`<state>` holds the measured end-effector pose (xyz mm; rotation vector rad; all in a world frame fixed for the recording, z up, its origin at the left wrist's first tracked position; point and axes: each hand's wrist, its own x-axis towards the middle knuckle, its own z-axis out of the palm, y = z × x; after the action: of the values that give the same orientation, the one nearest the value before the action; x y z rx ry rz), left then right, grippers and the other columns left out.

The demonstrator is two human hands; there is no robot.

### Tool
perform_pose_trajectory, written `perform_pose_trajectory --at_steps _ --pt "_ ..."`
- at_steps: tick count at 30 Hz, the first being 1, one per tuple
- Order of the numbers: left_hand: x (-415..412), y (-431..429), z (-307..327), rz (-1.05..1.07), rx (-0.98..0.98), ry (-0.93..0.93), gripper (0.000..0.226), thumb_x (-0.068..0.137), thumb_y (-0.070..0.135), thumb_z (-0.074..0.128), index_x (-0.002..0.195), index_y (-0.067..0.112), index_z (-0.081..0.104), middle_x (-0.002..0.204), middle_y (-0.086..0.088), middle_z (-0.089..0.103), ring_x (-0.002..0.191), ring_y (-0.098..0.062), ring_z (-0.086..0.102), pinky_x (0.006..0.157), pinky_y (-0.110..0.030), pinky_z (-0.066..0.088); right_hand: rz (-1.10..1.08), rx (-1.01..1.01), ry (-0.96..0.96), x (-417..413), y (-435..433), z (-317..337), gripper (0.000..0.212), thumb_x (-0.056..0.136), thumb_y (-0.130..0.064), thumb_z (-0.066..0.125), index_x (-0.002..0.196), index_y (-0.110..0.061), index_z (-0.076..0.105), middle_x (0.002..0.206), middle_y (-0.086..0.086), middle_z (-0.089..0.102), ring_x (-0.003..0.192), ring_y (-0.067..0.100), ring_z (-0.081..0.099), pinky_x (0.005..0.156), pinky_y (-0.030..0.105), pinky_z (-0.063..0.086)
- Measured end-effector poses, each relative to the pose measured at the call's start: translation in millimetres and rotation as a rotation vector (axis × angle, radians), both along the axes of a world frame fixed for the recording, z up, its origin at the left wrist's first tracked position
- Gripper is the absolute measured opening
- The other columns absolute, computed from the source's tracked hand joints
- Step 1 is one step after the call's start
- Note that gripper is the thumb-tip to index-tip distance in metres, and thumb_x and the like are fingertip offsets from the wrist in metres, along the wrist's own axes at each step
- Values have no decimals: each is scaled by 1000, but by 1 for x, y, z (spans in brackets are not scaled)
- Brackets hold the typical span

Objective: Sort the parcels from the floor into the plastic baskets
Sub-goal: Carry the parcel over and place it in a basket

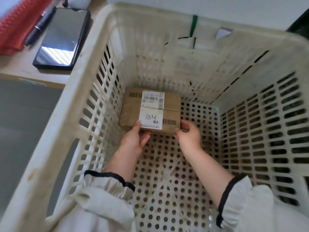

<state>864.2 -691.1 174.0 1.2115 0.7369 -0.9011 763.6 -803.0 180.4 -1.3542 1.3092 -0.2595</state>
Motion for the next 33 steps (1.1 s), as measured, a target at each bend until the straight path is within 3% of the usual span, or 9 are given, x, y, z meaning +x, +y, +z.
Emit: perform_pose_trajectory --at_steps 11,15,17,21,25,28,31,32,33 --pt "11 -13 0 -5 -24 -17 30 90 22 63 114 7 55 110 -15 65 79 -25 67 56 -27 54 -21 16 13 11 -9 0 37 93 -1 52 127 -13 54 126 5 60 114 20 57 101 39 46" --pt "11 -11 1 -21 -25 -32 37 89 23 64 121 8 54 114 -14 64 80 -23 68 57 -28 53 7 1 34 8 -8 3 37 94 -5 52 130 -12 52 128 5 58 113 16 54 97 24 41" --pt "11 -10 1 -36 -20 -49 34 89 24 63 118 8 54 114 -13 63 80 -22 68 59 -28 53 11 3 54 6 -7 5 39 94 -7 53 132 -12 50 130 5 57 114 18 54 92 23 41" --pt "5 -6 3 -146 -54 -78 19 93 31 56 102 14 56 119 -11 61 86 -20 65 77 -34 51 38 38 71 3 -6 10 45 93 -6 54 137 -13 47 136 6 53 119 24 54 100 32 44" --pt "-1 -5 29 -210 -55 -77 26 91 36 58 108 16 53 131 -19 51 100 -28 62 88 -44 49 165 -55 59 -12 -9 39 56 89 -9 60 141 -18 40 144 3 42 126 19 45 90 21 35" --pt "-7 -1 70 -218 -21 -112 40 89 33 62 120 11 50 137 -21 47 114 -36 55 90 -47 46 270 -140 28 -23 -9 75 55 90 -11 61 140 -19 40 143 2 44 102 6 49 75 4 36" --pt "-17 13 125 -371 120 -273 71 88 37 63 144 8 30 143 -14 43 123 -33 50 96 -45 44 384 -214 13 -36 -4 125 53 90 -12 60 139 -22 42 141 1 45 76 -6 46 50 -1 38" --pt "-23 20 146 -464 216 -400 78 88 40 62 148 12 22 146 -12 41 124 -31 49 97 -43 45 441 -255 11 -44 0 145 53 90 -14 60 139 -23 42 143 0 42 82 -4 49 57 -1 41" --pt "-31 29 167 -556 317 -557 80 88 42 62 150 15 19 148 -9 39 127 -29 47 100 -42 44 519 -323 18 -54 5 167 53 90 -16 60 139 -24 42 146 0 39 98 1 52 76 3 45"
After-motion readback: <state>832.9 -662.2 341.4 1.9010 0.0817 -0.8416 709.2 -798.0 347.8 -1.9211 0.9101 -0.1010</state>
